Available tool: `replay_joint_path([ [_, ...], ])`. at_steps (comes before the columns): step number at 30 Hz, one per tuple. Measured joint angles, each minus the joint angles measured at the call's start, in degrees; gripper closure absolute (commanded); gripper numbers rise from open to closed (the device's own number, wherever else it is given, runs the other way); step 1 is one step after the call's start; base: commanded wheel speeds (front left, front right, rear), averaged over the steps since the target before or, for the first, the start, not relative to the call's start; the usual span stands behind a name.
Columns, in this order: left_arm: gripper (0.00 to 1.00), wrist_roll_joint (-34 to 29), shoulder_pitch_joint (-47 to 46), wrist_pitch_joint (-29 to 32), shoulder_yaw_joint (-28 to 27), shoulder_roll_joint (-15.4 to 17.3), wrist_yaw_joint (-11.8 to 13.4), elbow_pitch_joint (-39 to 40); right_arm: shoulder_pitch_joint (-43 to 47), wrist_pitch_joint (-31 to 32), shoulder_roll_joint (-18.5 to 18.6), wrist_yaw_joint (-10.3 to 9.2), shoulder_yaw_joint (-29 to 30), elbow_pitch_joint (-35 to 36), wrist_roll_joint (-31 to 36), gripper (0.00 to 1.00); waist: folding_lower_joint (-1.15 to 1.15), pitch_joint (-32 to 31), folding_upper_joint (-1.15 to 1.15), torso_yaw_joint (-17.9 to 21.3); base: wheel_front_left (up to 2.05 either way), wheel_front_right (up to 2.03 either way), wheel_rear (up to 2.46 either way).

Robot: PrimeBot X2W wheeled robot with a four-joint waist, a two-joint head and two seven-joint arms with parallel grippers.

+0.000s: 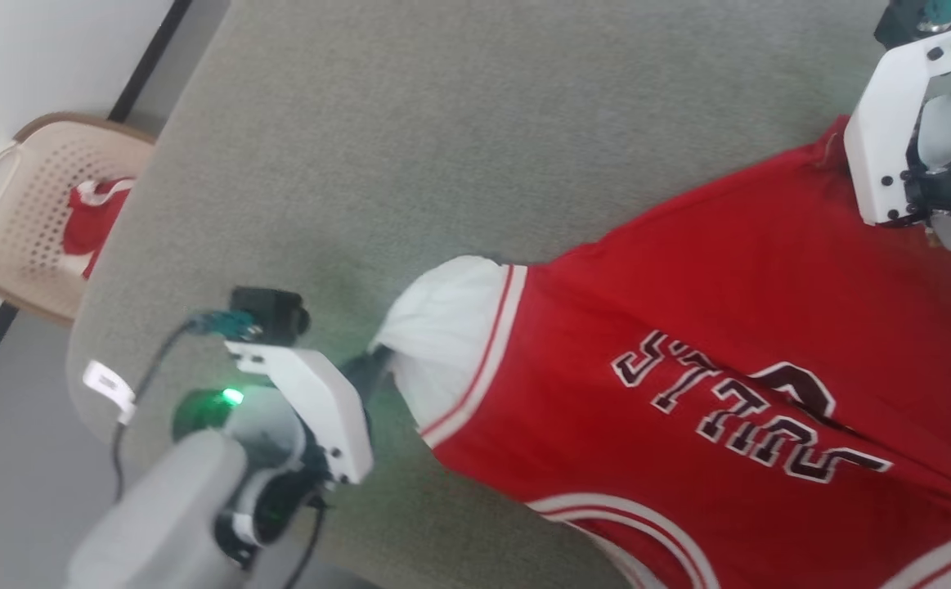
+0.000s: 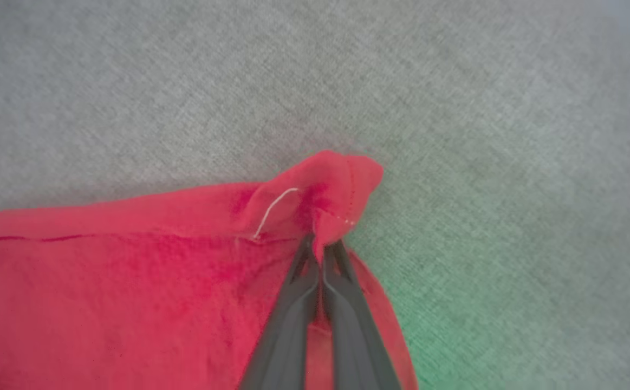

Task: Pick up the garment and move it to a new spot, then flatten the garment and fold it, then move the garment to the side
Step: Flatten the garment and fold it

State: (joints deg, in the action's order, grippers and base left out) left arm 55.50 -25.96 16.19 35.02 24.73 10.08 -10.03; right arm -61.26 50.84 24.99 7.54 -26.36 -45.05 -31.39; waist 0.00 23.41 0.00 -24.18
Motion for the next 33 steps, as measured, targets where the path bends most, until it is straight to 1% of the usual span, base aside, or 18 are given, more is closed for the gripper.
replay_joint_path([
  [3, 1.00, -0.16, -1.86, 1.34, -1.09, 2.48, 0.26, 0.94, 0.02, -2.27, 0.19, 0.00, -0.46, 0.37, -1.30, 1.00, 0.00, -1.02, 0.00, 1.67, 0.00, 0.00, 0.00],
  [8, 1.00, -1.52, -6.12, 5.05, -2.91, 7.89, 0.94, 2.86, -0.21, -4.87, 0.54, 0.00, -1.51, 2.97, -3.48, 1.00, 0.00, -3.29, 0.00, 5.06, 0.00, 0.00, 0.00],
  [9, 1.00, -1.52, -6.12, 5.05, -2.91, 7.89, 0.94, 2.86, -0.21, -4.87, 0.54, 0.00, -1.51, 2.97, -3.48, 1.00, 0.00, -3.29, 0.00, 5.06, 0.00, 0.00, 0.00],
  [10, 1.00, -1.77, -8.14, 6.69, -3.59, 9.92, 1.10, 3.65, -0.23, -5.78, 0.69, 0.00, -1.42, 4.30, -4.59, 1.00, 0.00, -4.35, 0.00, 6.55, 0.00, 0.00, 0.00],
  [11, 1.00, -1.93, -9.26, 7.56, -3.89, 10.87, 1.09, 4.04, -0.24, -6.10, 0.81, 0.00, -1.52, 4.87, -4.88, 1.00, 0.00, -4.91, 0.00, 7.27, 0.00, 0.00, 0.00],
  [12, 1.00, -2.03, -10.37, 8.39, -4.25, 11.68, 1.09, 4.39, -0.24, -6.35, 0.96, 0.00, -1.49, 5.59, -5.08, 1.00, 0.00, -5.48, 0.00, 8.01, 0.00, 0.00, 0.00],
  [13, 1.00, -2.03, -10.37, 8.39, -4.25, 11.68, 1.09, 4.39, -0.24, -6.35, 0.96, 0.00, -1.49, 5.59, -5.08, 1.00, 0.00, -5.48, 0.00, 8.01, 0.00, 0.00, 0.00],
  [14, 1.00, -2.18, -12.78, 10.16, -4.76, 13.23, 1.09, 4.74, -0.22, -6.95, 1.00, 0.00, -1.00, 6.77, -6.10, 1.00, 0.00, -6.70, 0.00, 9.47, 0.00, 0.00, 0.00],
  [18, 1.00, -2.64, -17.37, 13.62, -5.44, 15.96, 0.68, 4.26, -0.14, -7.01, 1.34, 0.00, -0.99, 10.01, -6.88, 1.00, 0.00, -9.32, 0.00, 12.34, 0.00, 0.00, 0.00],
  [21, 1.00, -2.81, -20.67, 15.67, -5.60, 16.62, 0.15, 3.23, -0.05, -7.02, 1.65, 0.00, -0.51, 12.20, -7.35, 1.00, 0.00, -11.31, 0.00, 14.34, 0.00, 0.00, 0.00],
  [25, 1.00, -2.71, -23.95, 17.48, -5.52, 17.18, -1.68, 0.89, 0.24, -6.30, 1.57, 0.00, 1.03, 14.82, -7.99, 1.00, 0.00, -13.99, 0.00, 16.68, 0.00, 0.00, 0.00],
  [26, 1.00, -2.71, -23.95, 17.48, -5.52, 17.18, -1.68, 0.89, 0.24, -6.30, 1.57, 0.00, 1.03, 14.82, -7.99, 1.00, 0.00, -13.99, 0.00, 16.68, 0.00, 0.00, 0.00],
  [27, 1.00, -2.71, -24.87, 17.71, -5.41, 17.25, -2.49, 0.00, 0.36, -5.95, 1.46, 0.00, 1.42, 15.26, -8.18, 1.00, 0.00, -14.62, 0.00, 17.23, 0.00, 0.00, 0.00],
  [33, 1.00, -3.11, -30.11, 18.26, -4.88, 16.26, -4.93, -4.53, 1.15, -4.93, 0.80, 0.00, 4.20, 17.68, -7.34, 1.00, 0.00, -17.64, 0.00, 20.38, 0.00, 0.00, 0.00],
])
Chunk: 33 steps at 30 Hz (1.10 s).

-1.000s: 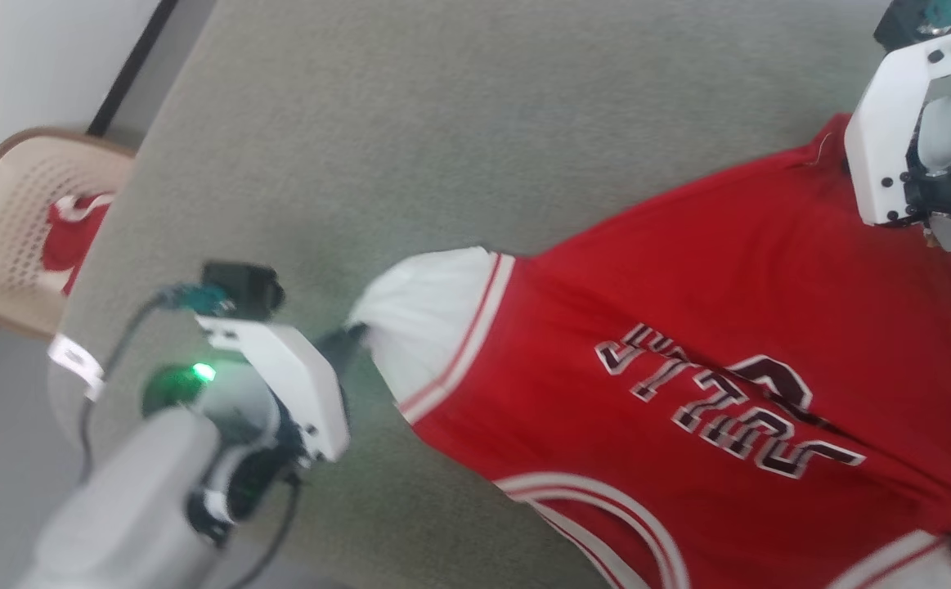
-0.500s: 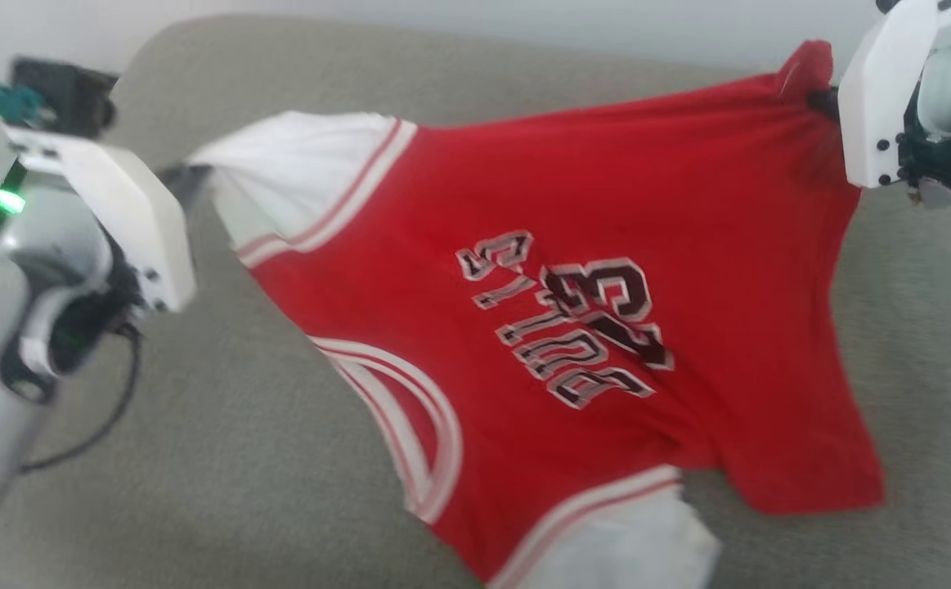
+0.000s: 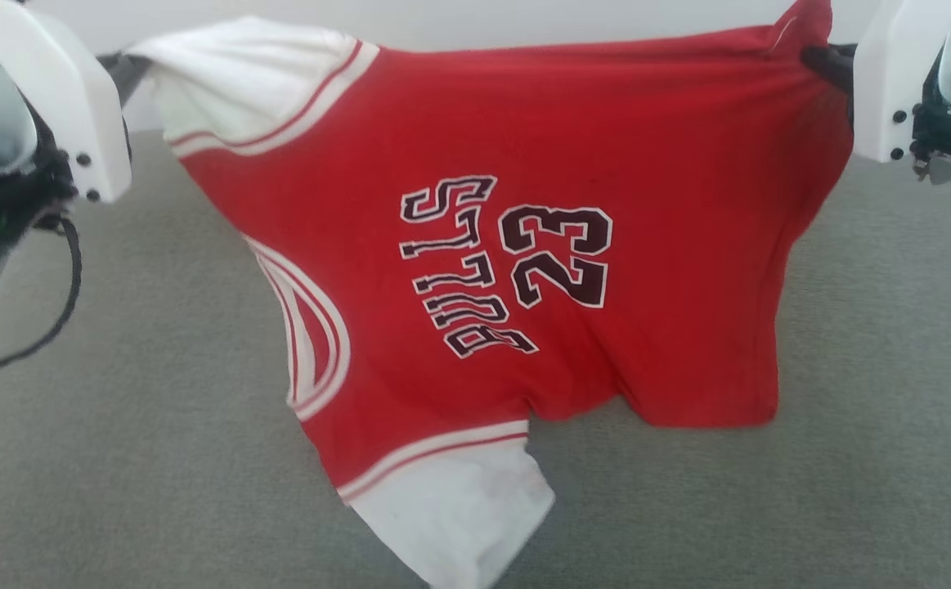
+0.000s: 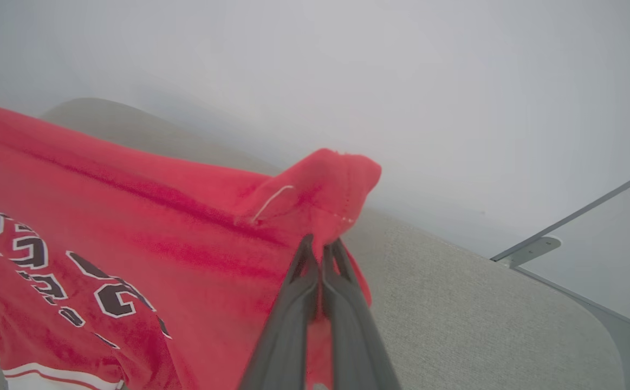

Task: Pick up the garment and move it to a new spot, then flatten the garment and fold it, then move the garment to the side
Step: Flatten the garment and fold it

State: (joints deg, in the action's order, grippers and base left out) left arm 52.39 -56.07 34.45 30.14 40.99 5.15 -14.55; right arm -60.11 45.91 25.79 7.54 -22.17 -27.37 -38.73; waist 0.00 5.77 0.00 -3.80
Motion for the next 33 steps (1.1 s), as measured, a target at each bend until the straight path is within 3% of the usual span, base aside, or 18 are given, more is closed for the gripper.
replay_joint_path([
  [7, 1.00, -2.41, -7.76, -4.27, 0.51, -3.69, -3.41, -8.01, -1.23, -1.34, -2.53, 0.00, 4.64, -0.66, 3.99, 1.00, 0.00, 0.41, 0.00, 2.44, 0.00, 0.00, 0.00],
  [14, 1.00, -7.54, -20.14, -17.55, 0.01, -8.79, -6.84, -19.56, -8.61, -10.62, -7.57, 0.00, 9.49, -7.92, 11.79, 1.00, 0.00, 5.07, 0.00, 3.68, 0.00, 0.00, 0.00],
  [18, 1.00, -11.33, -28.89, -28.52, -0.60, -11.01, -7.62, -26.09, -14.89, -20.58, -9.94, 0.00, 10.95, -12.81, 17.56, 1.00, 0.00, 8.26, 0.00, 4.25, 0.00, 0.00, 0.00],
  [25, 1.00, -16.68, -39.28, -46.60, -0.58, -13.90, -9.22, -34.71, -23.69, -43.95, -10.79, 0.00, 11.14, -19.50, 28.76, 1.00, 0.00, 12.92, 0.00, 4.28, 0.00, 0.00, 0.00],
  [28, 1.00, -17.61, -39.96, -48.98, -0.29, -15.24, -10.65, -36.27, -24.44, -47.84, -10.90, 0.00, 10.42, -23.35, 31.22, 1.00, 0.00, 13.92, 0.00, 3.43, 0.00, 0.00, 0.00],
  [33, 1.00, -16.42, -32.93, -48.49, 2.87, -16.40, -12.24, -41.51, -21.52, -46.24, -12.49, 0.00, 6.78, -29.11, 28.33, 1.00, 0.00, 14.07, 0.00, 1.93, 0.00, 0.00, 0.00],
])
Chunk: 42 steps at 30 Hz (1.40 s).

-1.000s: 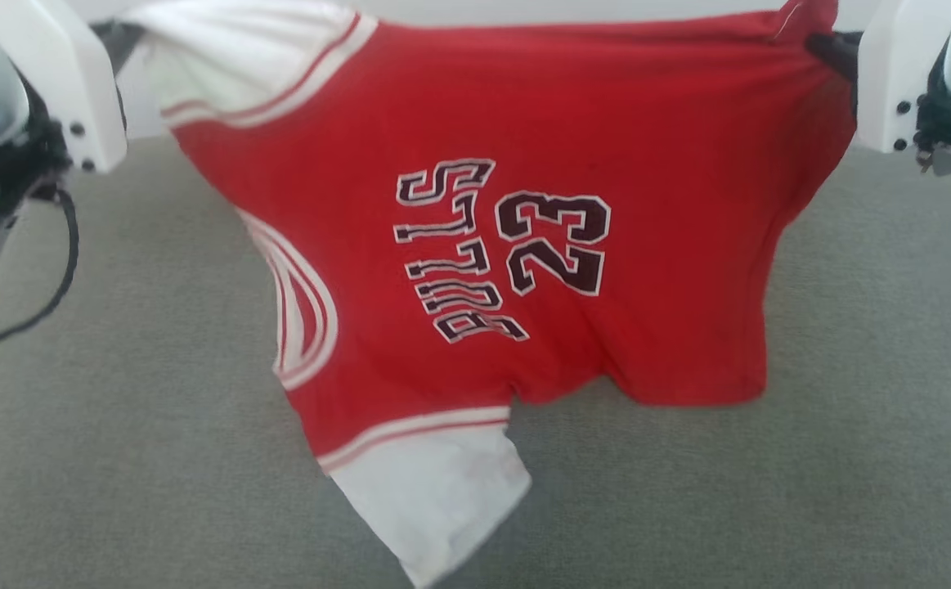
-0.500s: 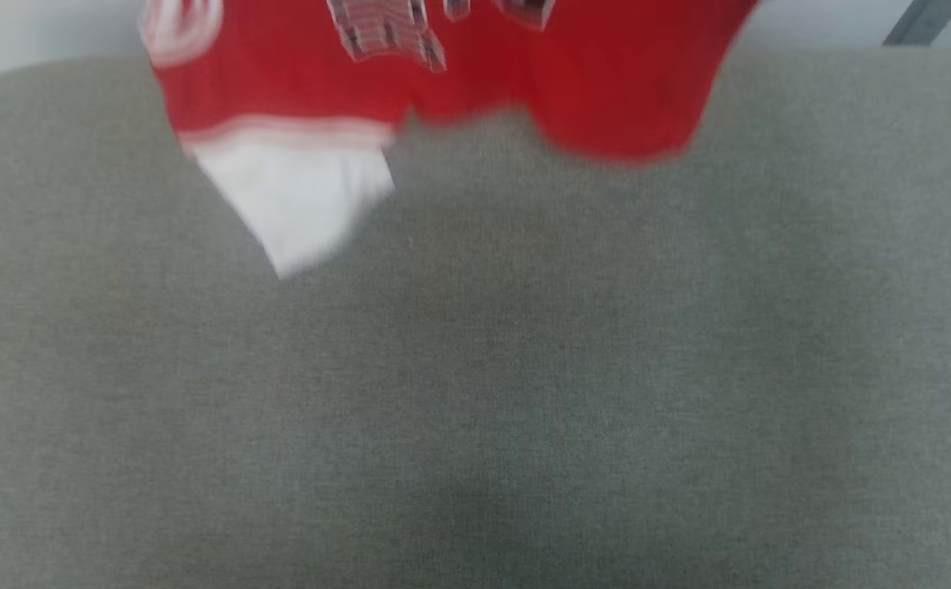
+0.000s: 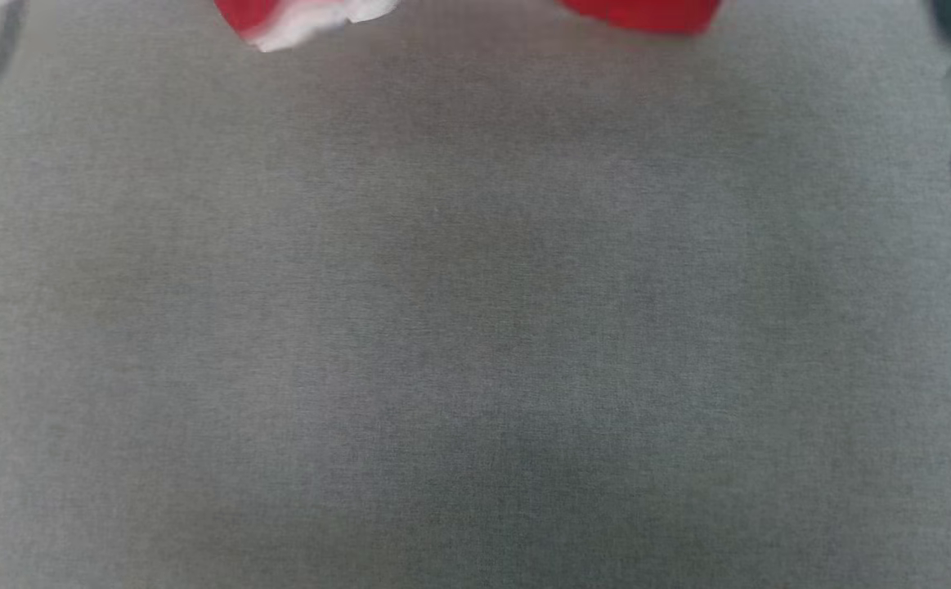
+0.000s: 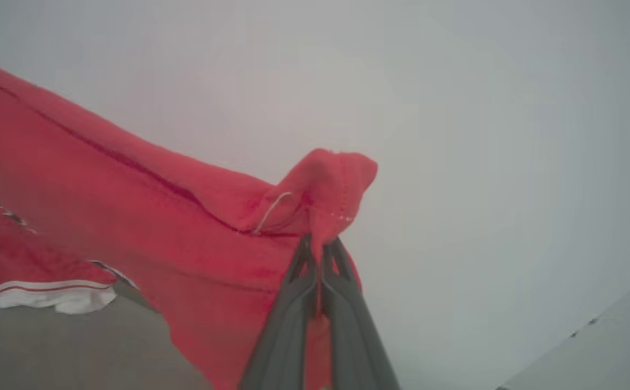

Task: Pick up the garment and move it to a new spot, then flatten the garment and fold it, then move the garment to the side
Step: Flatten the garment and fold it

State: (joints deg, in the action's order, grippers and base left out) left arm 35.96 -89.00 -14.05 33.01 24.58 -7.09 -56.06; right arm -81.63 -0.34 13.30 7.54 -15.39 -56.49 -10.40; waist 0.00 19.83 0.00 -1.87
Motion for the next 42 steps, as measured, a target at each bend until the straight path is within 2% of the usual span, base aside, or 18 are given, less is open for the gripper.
replay_joint_path([
  [2, 1.00, 1.81, 3.58, 3.67, 2.23, -0.37, -0.23, -1.23, 2.68, 1.29, -0.13, 0.00, -2.04, -0.96, -2.59, 1.00, 0.00, -0.39, 0.00, -0.41, 0.00, 0.00, 0.00],
  [5, 1.00, 5.41, 8.82, 7.38, 5.59, -0.18, -0.25, 0.96, 7.16, 4.10, 0.47, 0.00, -5.58, -0.67, -7.47, 1.00, 0.00, -0.97, 0.00, -1.11, 0.00, 0.00, 0.00],
  [8, 1.00, 8.36, 15.14, 10.58, 8.57, 2.04, -0.26, 3.35, 12.26, 6.93, 2.10, 0.00, -8.88, 2.18, -13.18, 1.00, 0.00, -1.76, 0.00, -1.66, 0.00, 0.00, 0.00],
  [11, 1.00, 11.65, 21.47, 14.36, 10.74, 3.78, -0.26, 5.83, 17.90, 10.11, 4.44, 0.00, -12.17, 6.65, -18.55, 1.00, 0.00, -2.83, 0.00, -2.12, 0.00, 0.00, 0.00],
  [12, 1.00, 13.59, 25.44, 17.00, 11.54, 4.54, -0.30, 6.80, 21.95, 12.51, 6.77, 0.00, -13.89, 10.10, -21.86, 1.00, 0.00, -3.59, 0.00, -2.44, 0.00, 0.00, 0.00],
  [15, 1.00, 15.88, 30.89, 19.85, 11.77, 5.78, -0.09, 8.94, 28.11, 16.37, 9.82, 0.00, -15.40, 15.80, -26.76, 1.00, 0.00, -4.78, 0.00, -2.77, 0.00, 0.00, 0.00],
  [22, 1.00, 19.73, 43.81, 24.57, 12.15, 10.23, 4.02, 19.29, 42.73, 24.69, 16.72, 0.01, -15.56, 29.42, -33.33, 1.00, 0.00, -6.77, 0.00, -3.05, 0.00, 0.00, 0.00],
  [26, 1.00, 21.96, 52.12, 27.65, 12.26, 14.11, 8.33, 27.97, 50.54, 27.71, 19.33, 0.01, -13.61, 36.46, -34.32, 1.00, 0.00, -7.53, 0.00, -2.95, 0.00, 0.00, 0.00],
  [36, 1.00, 27.32, 71.32, 31.25, 11.88, 22.99, 23.06, 53.30, 67.06, 36.02, 22.67, 0.01, -7.66, 49.45, -34.90, 1.00, 0.00, -8.30, -0.01, -2.72, 0.00, 0.00, 0.00],
  [39, 1.00, 28.20, 74.86, 32.54, 11.91, 25.47, 26.52, 58.63, 70.43, 38.93, 23.23, 0.01, -6.19, 52.91, -35.13, 1.00, 0.00, -8.29, 0.00, -2.80, 0.00, 0.00, 0.00],
  [42, 1.00, 29.07, 77.50, 33.99, 11.98, 27.64, 28.96, 62.60, 74.01, 41.64, 23.27, 0.00, -4.14, 55.42, -35.99, 1.00, 0.00, -8.39, -0.01, -2.84, 0.00, 0.00, 0.00],
])
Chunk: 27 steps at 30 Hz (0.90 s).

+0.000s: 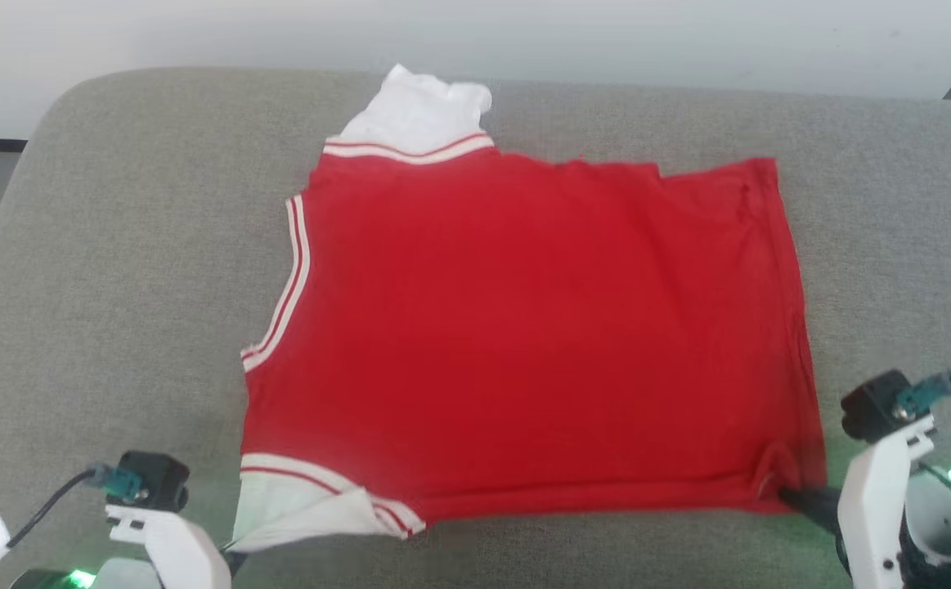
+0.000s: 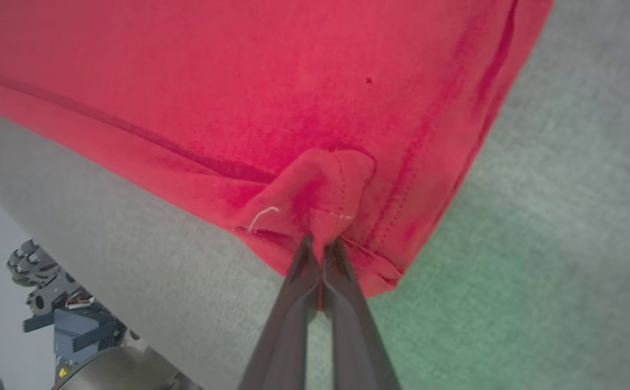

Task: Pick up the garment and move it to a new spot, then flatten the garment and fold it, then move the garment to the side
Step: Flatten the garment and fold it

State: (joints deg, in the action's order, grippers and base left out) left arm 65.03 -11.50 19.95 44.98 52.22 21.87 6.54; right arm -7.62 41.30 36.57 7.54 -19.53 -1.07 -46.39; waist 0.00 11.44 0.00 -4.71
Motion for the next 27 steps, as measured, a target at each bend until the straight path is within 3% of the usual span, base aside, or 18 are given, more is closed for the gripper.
replay_joint_path([
  [6, 1.00, -0.32, 0.63, 0.13, -1.98, 4.66, 2.66, 6.48, 3.02, 1.00, -1.86, 0.01, 6.44, 4.42, 1.29, 1.00, 0.00, -0.31, 0.00, 0.28, 0.00, 0.00, 0.00],
  [13, 1.00, -4.71, -6.82, 1.63, -4.36, 8.57, 2.30, 9.40, 0.92, 1.53, -5.24, 0.01, 10.57, 6.69, 4.72, 1.00, 0.00, 0.18, 0.00, 0.83, 0.00, 0.00, 0.00],
  [19, 1.00, -8.16, -18.20, 3.19, -5.26, 5.68, -2.80, 3.92, -7.49, 1.22, -7.94, 0.01, 10.77, 4.95, 7.98, 1.00, 0.00, 2.09, 0.00, 1.46, 0.00, 0.00, 0.00],
  [27, 1.00, -12.33, -32.87, 3.24, -3.11, -4.07, -12.10, -12.66, -20.60, -2.40, -10.16, 0.00, 7.49, -4.53, 10.67, 1.00, 0.00, 6.26, 0.00, 2.09, 0.00, 0.00, 0.00],
])
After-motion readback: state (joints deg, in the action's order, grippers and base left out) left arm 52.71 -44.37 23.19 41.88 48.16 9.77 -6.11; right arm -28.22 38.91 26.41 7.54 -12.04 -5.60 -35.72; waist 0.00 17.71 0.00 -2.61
